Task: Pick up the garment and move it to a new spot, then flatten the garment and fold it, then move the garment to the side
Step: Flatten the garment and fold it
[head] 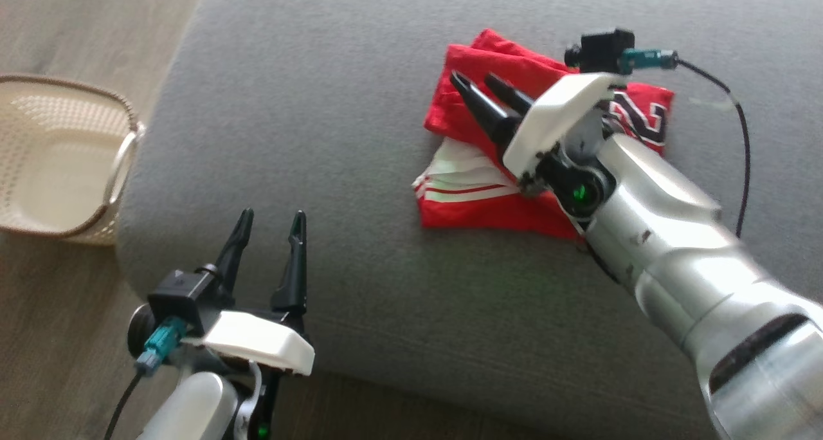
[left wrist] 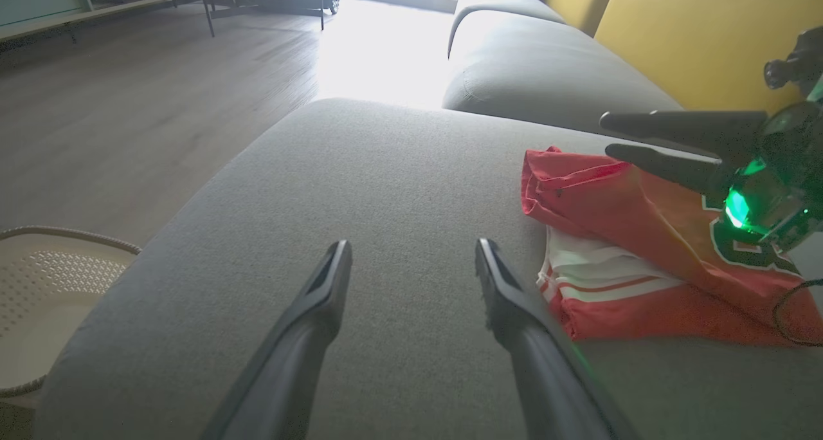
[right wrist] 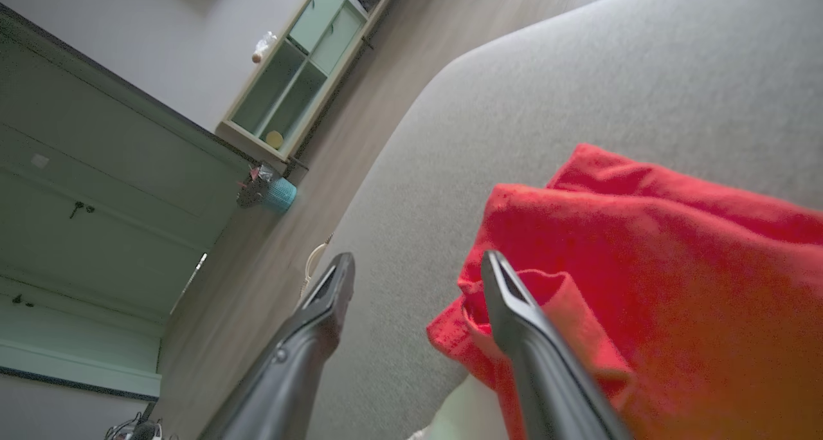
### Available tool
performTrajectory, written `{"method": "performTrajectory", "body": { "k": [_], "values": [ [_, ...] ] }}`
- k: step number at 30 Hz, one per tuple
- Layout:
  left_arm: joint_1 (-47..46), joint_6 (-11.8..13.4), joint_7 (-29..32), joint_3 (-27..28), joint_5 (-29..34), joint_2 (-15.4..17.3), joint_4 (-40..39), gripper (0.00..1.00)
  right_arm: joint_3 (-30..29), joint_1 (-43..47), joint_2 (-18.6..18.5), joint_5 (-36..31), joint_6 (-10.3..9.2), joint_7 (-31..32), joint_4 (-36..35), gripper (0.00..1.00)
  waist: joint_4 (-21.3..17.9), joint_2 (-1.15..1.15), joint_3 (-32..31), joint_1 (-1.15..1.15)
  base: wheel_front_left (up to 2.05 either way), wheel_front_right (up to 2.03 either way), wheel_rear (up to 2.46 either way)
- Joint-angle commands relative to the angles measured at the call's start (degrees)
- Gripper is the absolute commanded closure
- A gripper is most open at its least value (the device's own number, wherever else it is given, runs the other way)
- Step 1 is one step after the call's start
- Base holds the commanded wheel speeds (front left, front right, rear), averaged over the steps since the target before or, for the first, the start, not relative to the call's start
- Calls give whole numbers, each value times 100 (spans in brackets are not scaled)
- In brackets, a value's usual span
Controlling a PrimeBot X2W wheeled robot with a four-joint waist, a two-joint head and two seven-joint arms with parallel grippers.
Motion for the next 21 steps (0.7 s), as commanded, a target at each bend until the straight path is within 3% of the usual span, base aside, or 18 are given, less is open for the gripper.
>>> {"method": "performTrajectory", "body": {
  "k": [1, 5, 11, 21],
  "values": [
    [-157, 51, -16, 261, -12, 140, -165, 0, 89, -272, 114, 129, -1, -125, -221, 0, -138, 0, -41, 0, 0, 0, 0],
    [-91, 120, -19, 298, 12, 201, -265, 0, 243, -493, 114, 260, -1, -457, -178, 0, -430, 0, -96, 0, 0, 0, 0],
    [-53, 193, 15, 340, 42, 304, -413, 0, 489, -751, 114, -233, -1, -1071, 394, 0, -787, 0, -164, 0, 0, 0, 0],
    [1, 214, 34, 284, 49, 331, -557, 0, 644, -304, 49, -911, -1, -1426, 655, 0, -904, 0, -299, 0, 0, 0, 0]
  ]
}}
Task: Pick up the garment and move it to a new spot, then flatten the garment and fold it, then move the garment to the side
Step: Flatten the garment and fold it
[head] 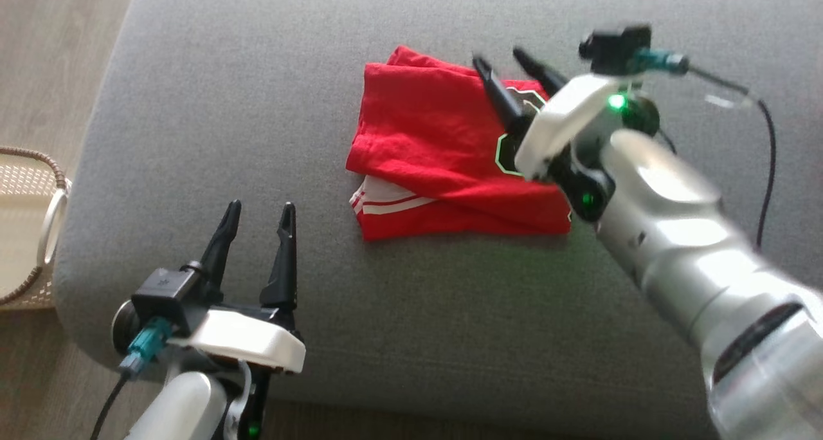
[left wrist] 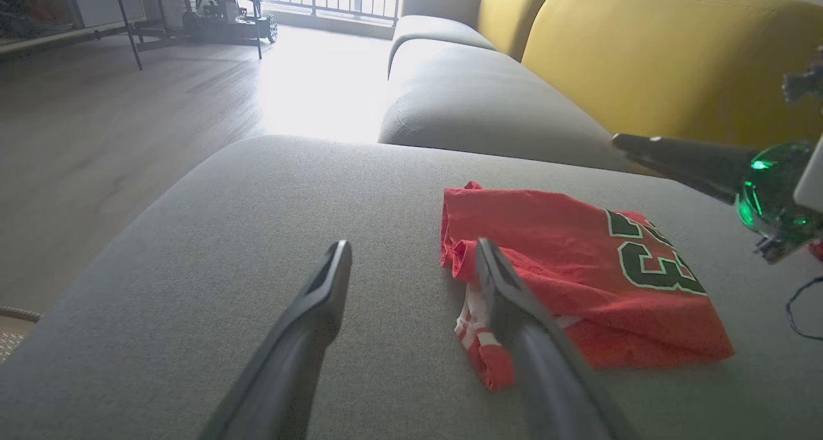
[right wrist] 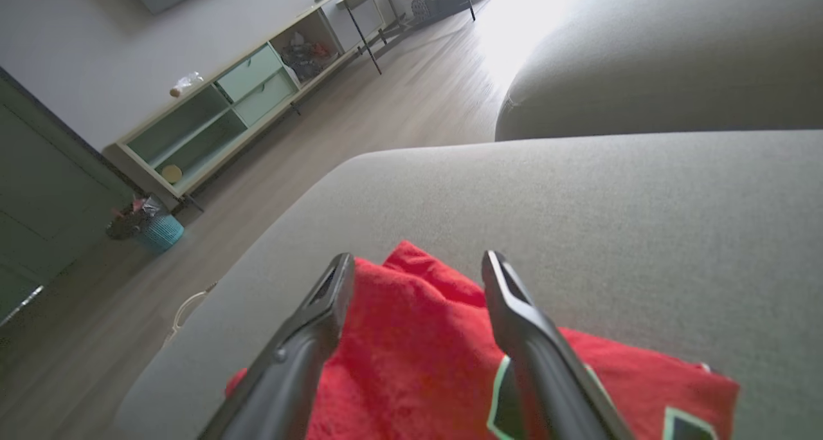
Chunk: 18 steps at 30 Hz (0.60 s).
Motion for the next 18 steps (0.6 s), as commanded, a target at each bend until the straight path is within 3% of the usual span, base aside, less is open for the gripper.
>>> {"method": "performTrajectory", "body": {
  "k": [1, 5, 10, 16, 18],
  "values": [
    [-25, 66, -20, 207, 22, 150, -205, 0, -46, 185, 8, -149, -1, -70, -110, 0, 13, 0, -51, 0, 0, 0, 0],
    [103, 108, -64, 278, -40, 109, -247, 0, -699, 551, -327, -649, -1, -76, -521, 0, -12, 0, -150, 0, 0, 0, 0],
    [296, 127, -124, 447, -143, 49, -228, 0, -1923, 1451, -612, -1882, -1, -77, -1403, 0, -218, 0, -302, 0, 0, 0, 0],
    [458, 69, -167, 630, -134, -74, -164, 0, -3593, 2927, -390, -3795, -1, -78, -3000, 0, -519, 0, -505, 0, 0, 0, 0],
    [487, 61, -171, 655, -113, -103, -156, 0, -3830, 3181, -315, -4108, -1, -78, -3296, 0, -559, 0, -536, 0, 0, 0, 0]
  ]
}}
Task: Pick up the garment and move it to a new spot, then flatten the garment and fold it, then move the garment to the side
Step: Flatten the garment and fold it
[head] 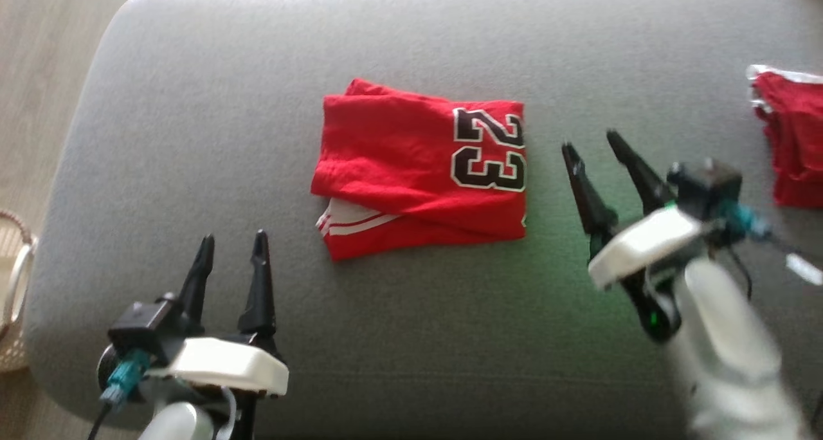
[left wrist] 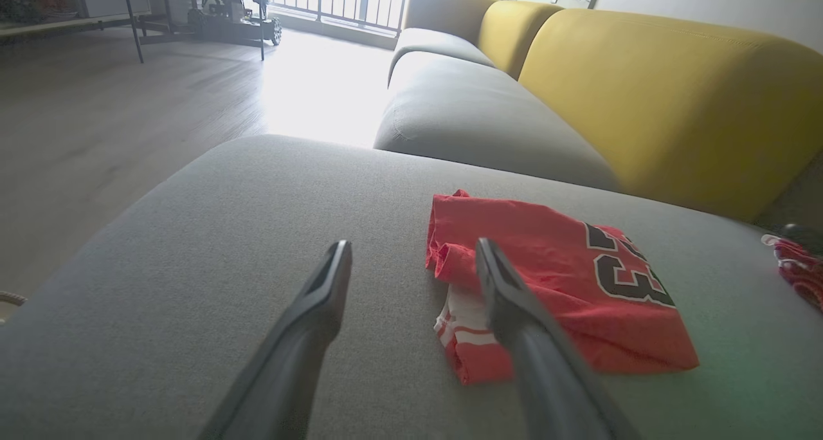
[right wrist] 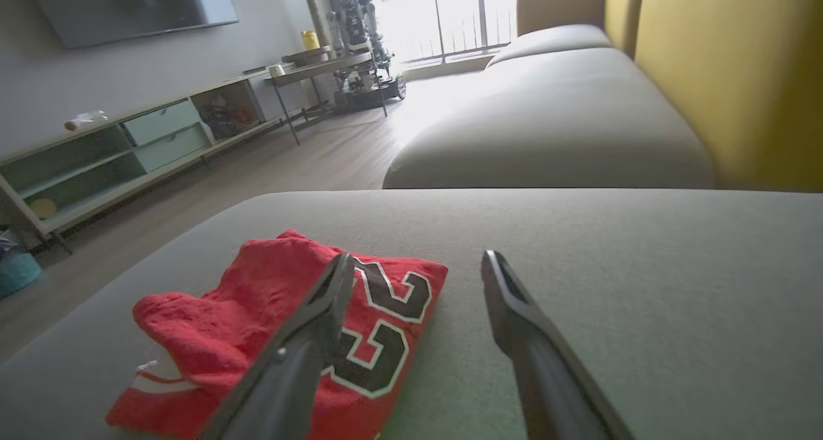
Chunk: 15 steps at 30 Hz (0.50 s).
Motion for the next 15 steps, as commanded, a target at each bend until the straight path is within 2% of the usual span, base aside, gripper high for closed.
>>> {"method": "performTrajectory", "body": {
  "k": [1, 4, 8, 15],
  "values": [
    [-75, -36, -70, 255, 29, 36, -119, 0, 2, 29, 149, -142, -1, -59, -300, 0, -97, 0, -95, 0, 0, 0, 0],
    [2, -66, -74, 425, 155, -71, -171, 0, -508, 677, 353, -789, -1, -59, -1047, 0, -194, 0, -203, 0, 0, 0, 0],
    [168, -163, -75, 673, 445, -212, -261, 0, -998, 1357, 480, -1227, -1, -60, -1864, 0, -284, 0, -390, 0, 0, 0, 0],
    [527, -452, -76, 1020, 1078, -524, -308, 0, -1340, 2179, 500, -1246, -1, -60, -2661, 0, -351, 0, -672, 0, 0, 0, 0]
  ]
}}
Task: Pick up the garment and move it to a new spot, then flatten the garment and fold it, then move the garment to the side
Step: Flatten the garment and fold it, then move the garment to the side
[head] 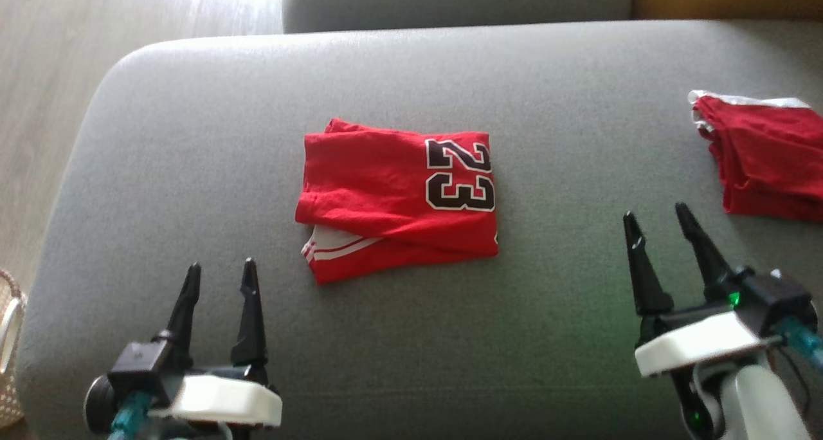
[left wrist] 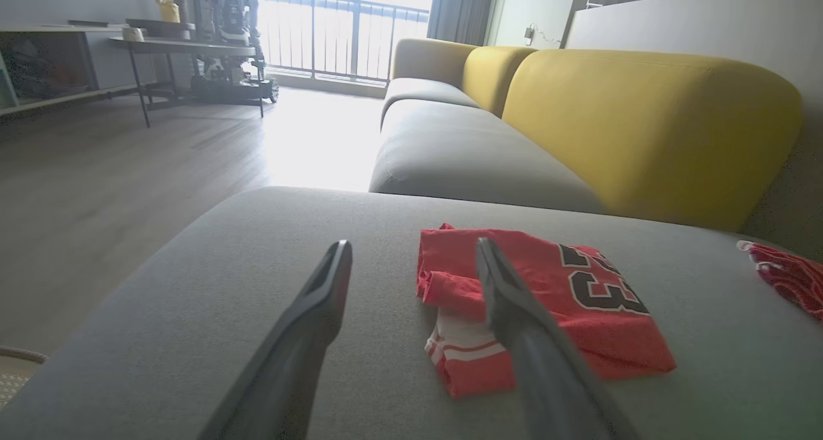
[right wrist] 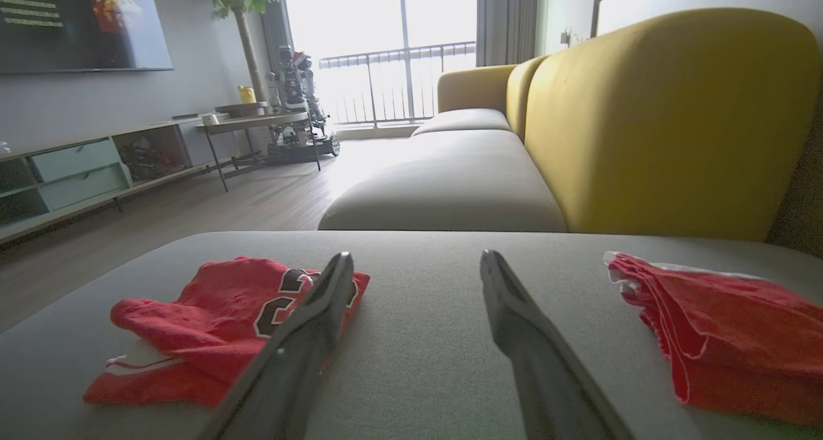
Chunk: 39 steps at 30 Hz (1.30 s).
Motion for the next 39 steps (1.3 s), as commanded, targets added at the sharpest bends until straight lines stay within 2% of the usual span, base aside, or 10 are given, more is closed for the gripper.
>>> {"method": "performTrajectory", "body": {
  "k": [1, 8, 14, 19, 39],
  "values": [
    [-90, -39, -69, 346, 187, -67, -219, 0, 146, 3, 50, -113, -1, -53, -328, 0, -27, 0, -102, 1, 0, 0, 0],
    [354, -348, -69, 733, 678, -407, -235, 0, 233, 537, 51, -293, -1, -53, -661, 0, -53, 0, -368, 1, 0, 0, 0],
    [579, -654, -70, 1065, 843, -682, 8, 0, 367, 774, 52, -281, -1, -53, -662, 0, -64, 0, -519, 1, 0, 0, 0],
    [614, -833, -70, 1246, 941, -779, 140, 0, 440, 781, 52, -279, -1, -53, -624, 0, -68, 0, -558, 1, 0, 0, 0],
    [614, -1021, -70, 1418, 1113, -903, 209, 0, 504, 835, 52, -218, -1, -53, -538, 0, 6, 0, -500, 1, 0, 0, 0]
  ]
}}
